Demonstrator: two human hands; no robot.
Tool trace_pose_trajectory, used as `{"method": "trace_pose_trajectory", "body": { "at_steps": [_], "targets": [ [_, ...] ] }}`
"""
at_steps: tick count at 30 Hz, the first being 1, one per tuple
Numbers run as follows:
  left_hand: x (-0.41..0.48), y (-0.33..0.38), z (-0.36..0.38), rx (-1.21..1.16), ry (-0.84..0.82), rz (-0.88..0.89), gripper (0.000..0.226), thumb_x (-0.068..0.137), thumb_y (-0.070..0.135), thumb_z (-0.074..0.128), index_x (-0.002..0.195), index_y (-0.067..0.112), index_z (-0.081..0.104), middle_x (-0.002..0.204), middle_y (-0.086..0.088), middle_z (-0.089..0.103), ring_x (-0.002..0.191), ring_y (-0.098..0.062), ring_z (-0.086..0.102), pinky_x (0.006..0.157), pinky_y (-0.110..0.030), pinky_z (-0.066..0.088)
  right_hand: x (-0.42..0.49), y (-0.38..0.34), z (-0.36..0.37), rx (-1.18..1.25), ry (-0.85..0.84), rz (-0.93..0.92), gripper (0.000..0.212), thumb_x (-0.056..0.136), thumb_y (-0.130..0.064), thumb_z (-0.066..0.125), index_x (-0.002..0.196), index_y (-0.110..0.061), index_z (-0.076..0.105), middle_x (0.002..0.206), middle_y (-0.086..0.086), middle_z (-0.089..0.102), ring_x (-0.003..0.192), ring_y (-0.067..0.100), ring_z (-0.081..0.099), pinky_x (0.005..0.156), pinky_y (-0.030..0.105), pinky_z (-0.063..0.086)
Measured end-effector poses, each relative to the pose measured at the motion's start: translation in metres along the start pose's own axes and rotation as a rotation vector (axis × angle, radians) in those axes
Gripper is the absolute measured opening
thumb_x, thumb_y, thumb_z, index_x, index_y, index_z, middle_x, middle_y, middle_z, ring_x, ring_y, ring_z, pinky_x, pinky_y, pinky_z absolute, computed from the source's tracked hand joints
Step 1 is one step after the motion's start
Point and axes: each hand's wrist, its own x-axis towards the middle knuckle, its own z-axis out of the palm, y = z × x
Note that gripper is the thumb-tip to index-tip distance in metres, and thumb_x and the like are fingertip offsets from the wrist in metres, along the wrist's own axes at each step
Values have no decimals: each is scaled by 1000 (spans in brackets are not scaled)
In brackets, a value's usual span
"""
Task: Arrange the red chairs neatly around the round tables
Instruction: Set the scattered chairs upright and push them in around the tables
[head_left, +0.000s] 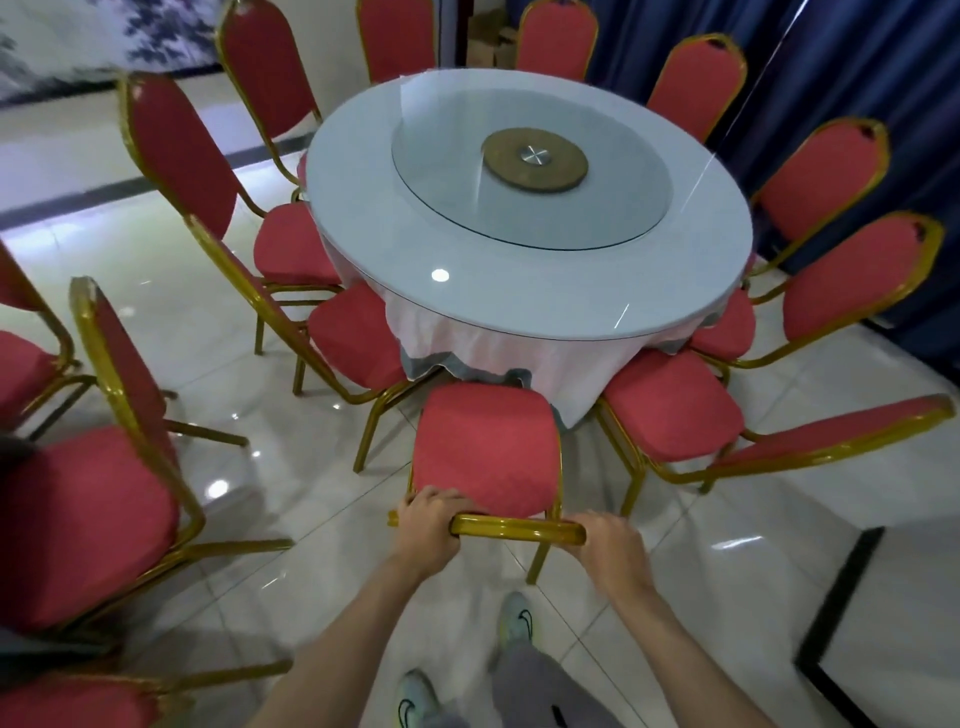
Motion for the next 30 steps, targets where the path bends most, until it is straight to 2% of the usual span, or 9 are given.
{"method": "trace_pose_trajectory", "body": {
  "at_steps": [4, 7, 12, 18, 25, 27, 30],
  "targets": [
    [19, -3, 2, 23, -21, 15, 60, 74, 17, 54, 119, 55, 65, 115, 28, 67, 112, -12, 56, 89, -39, 38, 14, 4, -13, -111, 39, -113, 32, 57, -61, 91, 72, -36, 78, 56, -14, 66, 44, 2, 60, 48, 14, 28],
    [37, 2, -2, 18, -17, 25, 60, 77, 14, 59, 119, 57, 65, 116, 29, 68, 114, -12, 55, 90, -39, 37, 28, 10, -22, -113, 65, -162, 32, 56, -65, 89, 69, -38, 77, 51, -17, 62, 39, -2, 55, 46, 8, 17],
    [66, 12, -7, -8, -21, 42, 52, 83, 13, 62, 116, 52, 70, 114, 27, 69, 117, -11, 54, 89, -39, 34, 49, 26, -24, -148, 73, -149, 33, 63, -66, 87, 68, -36, 74, 52, -16, 63, 41, 2, 57, 44, 15, 28],
    [100, 21, -2, 19, -52, 29, 51, 85, 16, 60, 119, 54, 67, 108, 29, 70, 114, -9, 54, 93, -42, 40, 75, 56, -22, -140, 37, -149, 33, 79, -68, 74, 81, -34, 73, 68, -15, 69, 56, 6, 64, 49, 23, 40],
    [143, 38, -8, 46, -125, 55, 53, 83, 13, 58, 119, 51, 65, 108, 23, 67, 109, -10, 55, 93, -44, 42, 103, 82, -27, -112, 21, -135, 32, 75, -63, 79, 87, -35, 70, 69, -16, 64, 54, 3, 59, 45, 19, 37],
    [155, 33, -11, 73, -135, 48, 50, 82, 16, 60, 118, 51, 65, 106, 23, 67, 106, -7, 56, 92, -42, 43, 113, 86, -22, -56, 3, -139, 31, 79, -63, 75, 95, -37, 68, 77, -19, 66, 63, 0, 61, 49, 21, 43],
    [167, 18, -14, 100, -119, 45, 42, 81, 25, 63, 114, 52, 65, 99, 26, 67, 98, 1, 60, 91, -39, 51, 126, 88, -7, 101, -69, -160, 30, 87, -59, 70, 108, -39, 63, 93, -21, 65, 83, -1, 61, 68, 24, 52]
  ]
}}
